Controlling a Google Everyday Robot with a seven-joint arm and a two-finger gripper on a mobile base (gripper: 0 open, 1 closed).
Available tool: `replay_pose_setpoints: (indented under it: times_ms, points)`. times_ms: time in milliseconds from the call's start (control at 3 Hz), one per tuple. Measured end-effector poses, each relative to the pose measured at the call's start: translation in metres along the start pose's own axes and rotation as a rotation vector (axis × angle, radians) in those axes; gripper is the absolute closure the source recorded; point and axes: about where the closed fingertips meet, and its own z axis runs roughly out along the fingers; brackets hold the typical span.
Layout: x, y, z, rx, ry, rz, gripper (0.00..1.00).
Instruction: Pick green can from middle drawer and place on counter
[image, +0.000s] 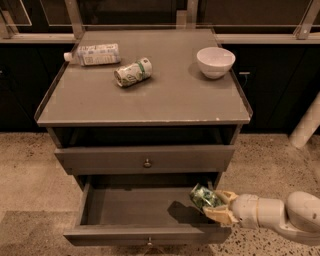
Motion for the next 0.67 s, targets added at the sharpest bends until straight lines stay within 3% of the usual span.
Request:
replay_pose_setpoints:
  times_ms: [333, 667]
  points:
    - [-0.0273, -0.0044, -0.0471, 0.086, -0.102, -0.022, 1.00]
    - [-0.0274, -0.0044, -0.0471, 0.085, -0.102, -0.022, 1.00]
